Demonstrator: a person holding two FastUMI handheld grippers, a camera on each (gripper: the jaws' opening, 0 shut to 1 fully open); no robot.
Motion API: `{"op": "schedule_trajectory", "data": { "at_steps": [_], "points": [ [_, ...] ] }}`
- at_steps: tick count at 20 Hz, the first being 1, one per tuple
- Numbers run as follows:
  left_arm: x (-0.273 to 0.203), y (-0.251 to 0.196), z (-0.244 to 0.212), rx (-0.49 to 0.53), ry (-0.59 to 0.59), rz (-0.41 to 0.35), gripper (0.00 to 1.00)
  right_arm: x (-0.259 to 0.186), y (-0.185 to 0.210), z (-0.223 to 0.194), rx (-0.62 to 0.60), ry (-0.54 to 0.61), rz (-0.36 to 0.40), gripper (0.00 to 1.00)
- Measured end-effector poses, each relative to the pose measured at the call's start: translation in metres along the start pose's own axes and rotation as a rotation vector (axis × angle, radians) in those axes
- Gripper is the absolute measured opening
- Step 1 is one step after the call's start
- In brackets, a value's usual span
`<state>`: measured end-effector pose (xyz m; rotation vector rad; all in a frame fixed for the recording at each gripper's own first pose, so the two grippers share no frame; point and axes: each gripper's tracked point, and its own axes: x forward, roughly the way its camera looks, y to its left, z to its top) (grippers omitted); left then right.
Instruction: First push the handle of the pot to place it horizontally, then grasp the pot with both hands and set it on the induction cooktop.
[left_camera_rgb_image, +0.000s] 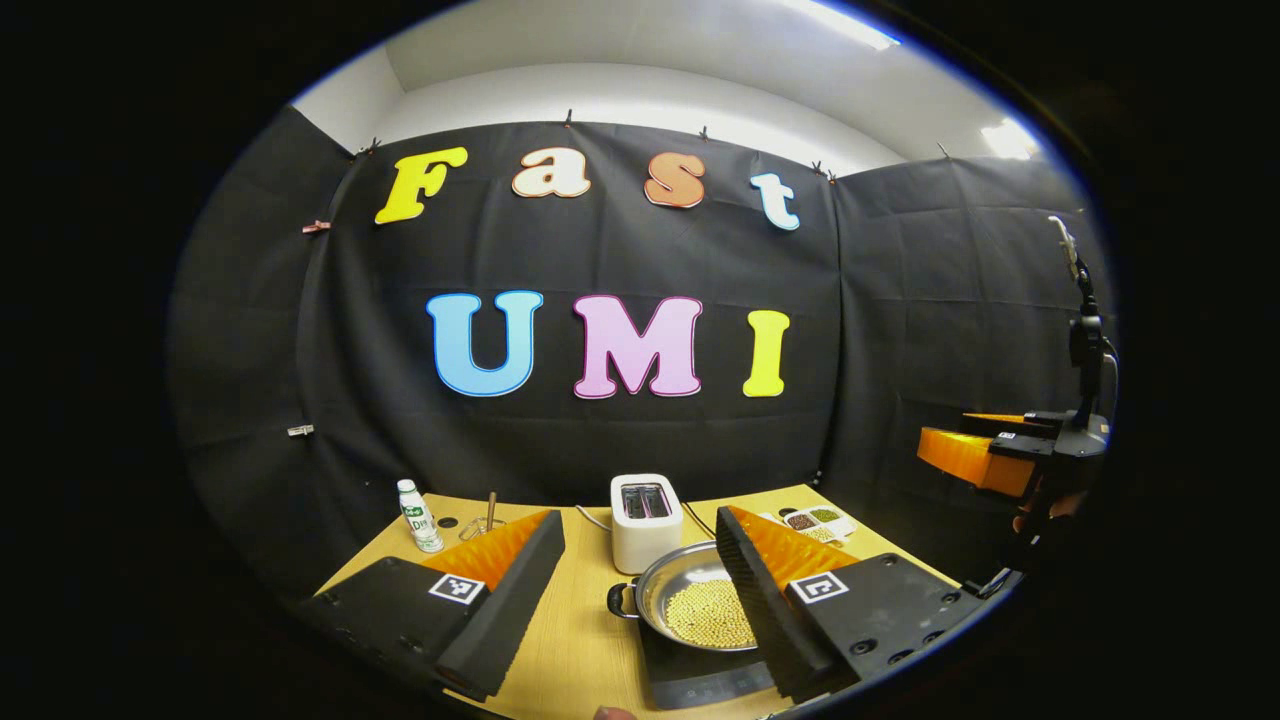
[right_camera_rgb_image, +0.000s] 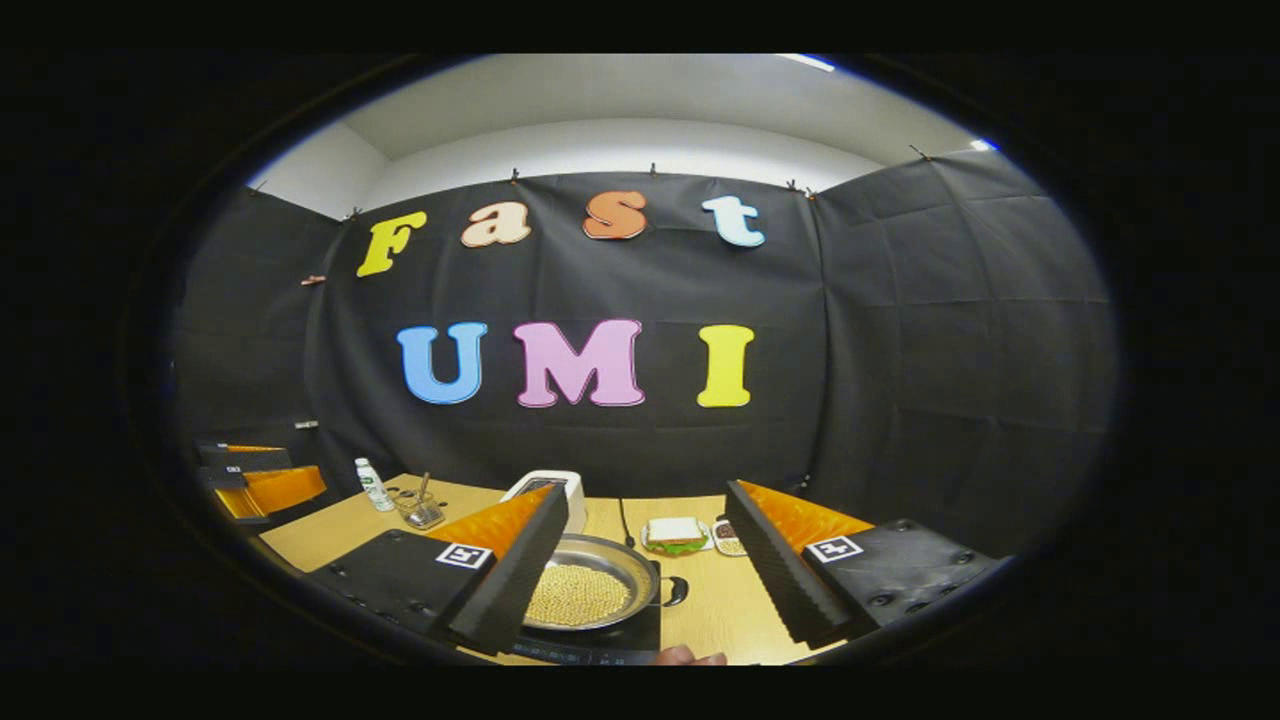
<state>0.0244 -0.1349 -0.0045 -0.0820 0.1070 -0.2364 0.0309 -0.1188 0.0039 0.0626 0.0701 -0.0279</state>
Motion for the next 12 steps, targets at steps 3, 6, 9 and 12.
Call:
{"op": "schedule_trajectory", "data": {
  "at_steps": [3,6,9,12],
  "points": [
    [0.0015,0.0001,-0.0013,-0.003,0.005,-0.003,0.93,-0.0007,0.0001,-0.0031,-0.004,0.013,0.0,0.98],
    [0.0003,-0.0006,-0.0004,-0.002,0.001,-0.002,0.95,-0.001,-0.0013,-0.0021,-0.002,0.013,-0.003,0.98],
    [-0.0002,-0.0003,0.0008,0.002,0.0,-0.002,0.95,-0.0026,-0.0003,-0.0032,-0.008,0.015,-0.001,0.98],
    [-0.0007,-0.0015,0.0004,0.002,0.0,-0.003,0.93,-0.0034,0.0012,-0.0029,-0.006,0.017,0.001,0.98]
  ]
}}
